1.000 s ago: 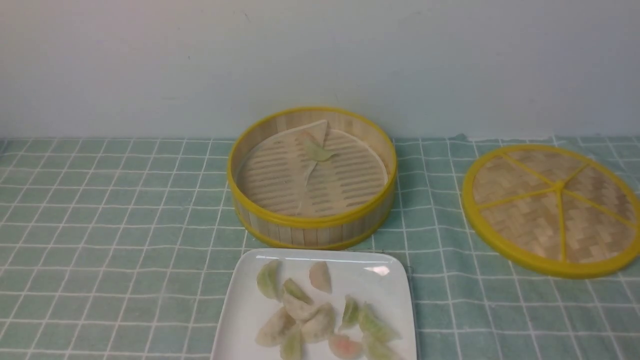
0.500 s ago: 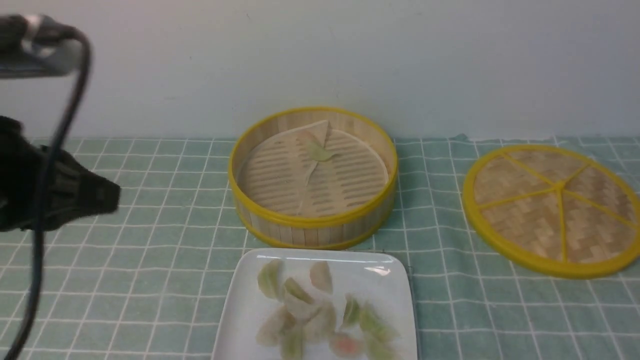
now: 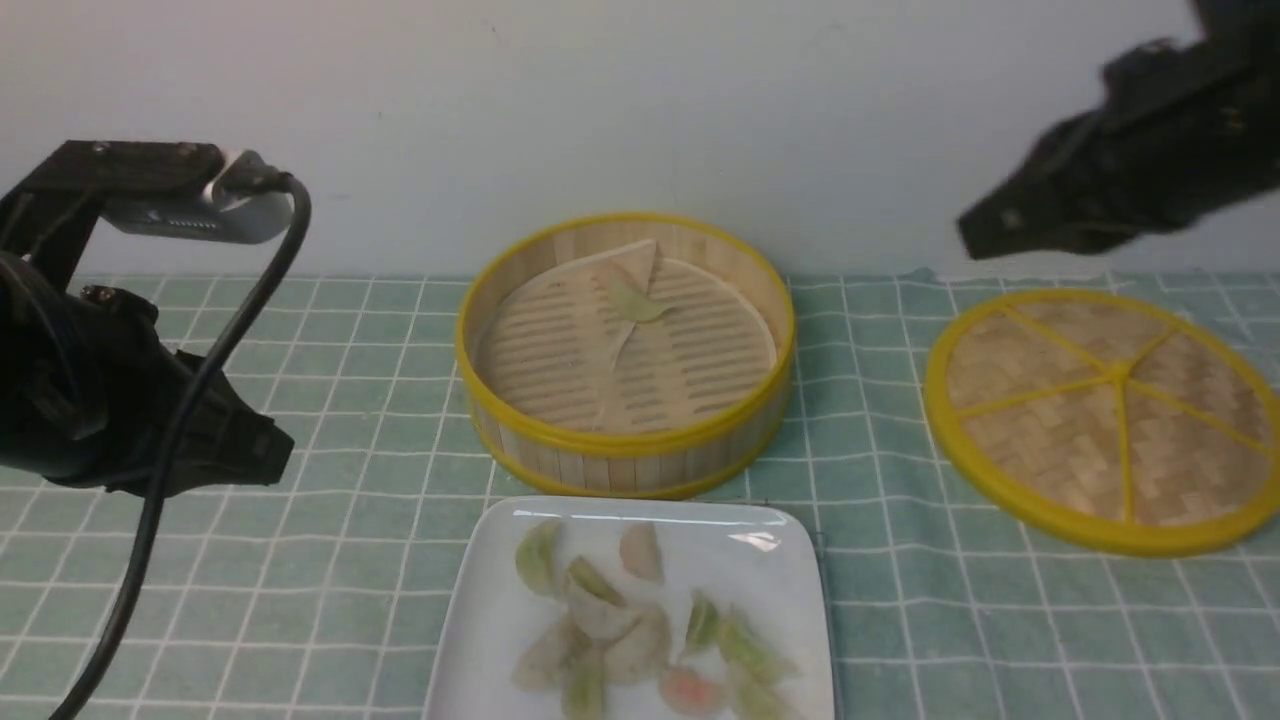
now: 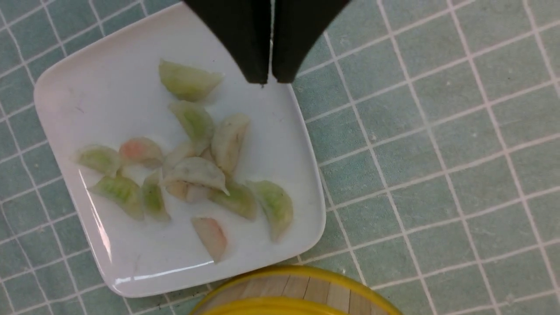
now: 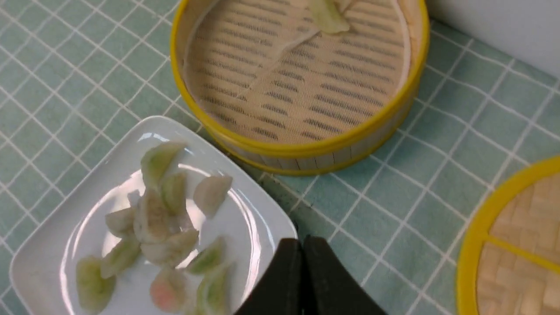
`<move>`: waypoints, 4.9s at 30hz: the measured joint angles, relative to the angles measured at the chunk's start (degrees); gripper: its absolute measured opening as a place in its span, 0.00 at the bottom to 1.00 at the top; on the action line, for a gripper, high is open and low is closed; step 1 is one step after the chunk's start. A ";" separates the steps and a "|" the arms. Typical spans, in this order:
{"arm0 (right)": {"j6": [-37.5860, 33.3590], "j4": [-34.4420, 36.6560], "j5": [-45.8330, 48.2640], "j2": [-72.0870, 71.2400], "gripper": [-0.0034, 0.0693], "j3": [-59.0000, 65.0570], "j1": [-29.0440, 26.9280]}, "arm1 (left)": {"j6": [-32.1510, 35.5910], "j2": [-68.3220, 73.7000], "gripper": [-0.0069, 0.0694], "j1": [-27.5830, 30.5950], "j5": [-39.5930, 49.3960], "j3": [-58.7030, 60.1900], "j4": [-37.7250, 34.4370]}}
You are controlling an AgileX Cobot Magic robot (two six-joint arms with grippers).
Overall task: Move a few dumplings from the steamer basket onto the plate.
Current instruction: Use the left arm to grab a dumpling from the steamer, then use the left arm to put the dumpling into the plate
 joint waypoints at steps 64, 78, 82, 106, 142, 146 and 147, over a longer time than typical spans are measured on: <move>11.32 -15.15 7.52 61.49 0.83 -60.47 11.72 | -7.16 -6.85 0.08 0.00 0.36 0.60 9.59; 18.87 -19.89 8.15 29.32 0.37 -32.67 11.72 | -2.97 22.29 0.08 -3.98 2.04 -22.87 2.55; 18.91 -19.81 8.28 18.92 0.10 -22.12 11.72 | -2.84 30.87 0.08 -7.70 2.48 -31.80 3.57; 18.51 -13.91 8.71 2.50 0.03 -4.98 11.72 | -1.71 75.56 0.67 -16.55 -12.98 -71.48 8.22; 18.37 -12.02 8.71 2.50 0.03 -4.98 11.72 | -6.62 51.87 0.24 -16.97 9.72 -64.38 8.85; 18.37 -11.99 8.71 2.50 0.03 -4.98 11.72 | -8.00 42.21 0.24 -18.43 9.61 -47.27 8.85; 18.37 -11.99 8.71 2.50 0.03 -4.98 11.72 | -8.05 40.19 0.24 -19.12 9.61 -43.30 8.85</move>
